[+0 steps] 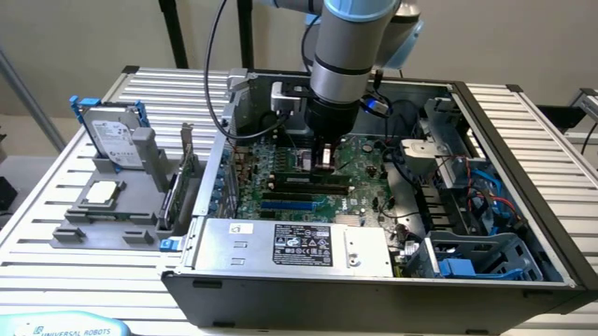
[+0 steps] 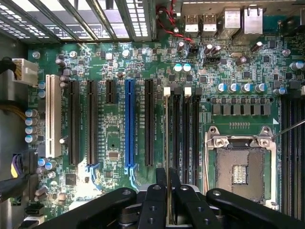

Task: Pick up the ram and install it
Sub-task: 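Insert the ram into the slot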

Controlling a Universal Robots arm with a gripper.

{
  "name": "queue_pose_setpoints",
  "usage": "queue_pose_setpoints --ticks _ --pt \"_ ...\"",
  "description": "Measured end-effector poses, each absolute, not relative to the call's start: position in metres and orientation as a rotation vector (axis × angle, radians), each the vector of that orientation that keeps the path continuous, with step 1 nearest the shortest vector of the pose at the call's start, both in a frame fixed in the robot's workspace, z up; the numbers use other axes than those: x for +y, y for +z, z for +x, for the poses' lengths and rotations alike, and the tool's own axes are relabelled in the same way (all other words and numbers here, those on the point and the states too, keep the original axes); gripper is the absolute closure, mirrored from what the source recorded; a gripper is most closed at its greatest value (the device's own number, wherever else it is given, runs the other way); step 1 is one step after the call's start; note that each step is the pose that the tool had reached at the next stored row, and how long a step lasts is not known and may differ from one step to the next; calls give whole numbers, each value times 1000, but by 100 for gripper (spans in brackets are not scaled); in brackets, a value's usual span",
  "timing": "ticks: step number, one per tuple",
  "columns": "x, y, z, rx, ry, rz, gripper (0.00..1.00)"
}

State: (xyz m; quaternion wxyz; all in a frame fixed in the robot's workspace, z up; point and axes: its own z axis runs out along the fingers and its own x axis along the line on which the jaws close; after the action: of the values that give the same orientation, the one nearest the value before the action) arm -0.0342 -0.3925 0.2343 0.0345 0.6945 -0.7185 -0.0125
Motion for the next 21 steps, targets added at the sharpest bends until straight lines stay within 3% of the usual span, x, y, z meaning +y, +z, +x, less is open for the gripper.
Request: queue_pose_setpoints --ticks 21 --pt "-393 230 -33 -2199 -58 2122 86"
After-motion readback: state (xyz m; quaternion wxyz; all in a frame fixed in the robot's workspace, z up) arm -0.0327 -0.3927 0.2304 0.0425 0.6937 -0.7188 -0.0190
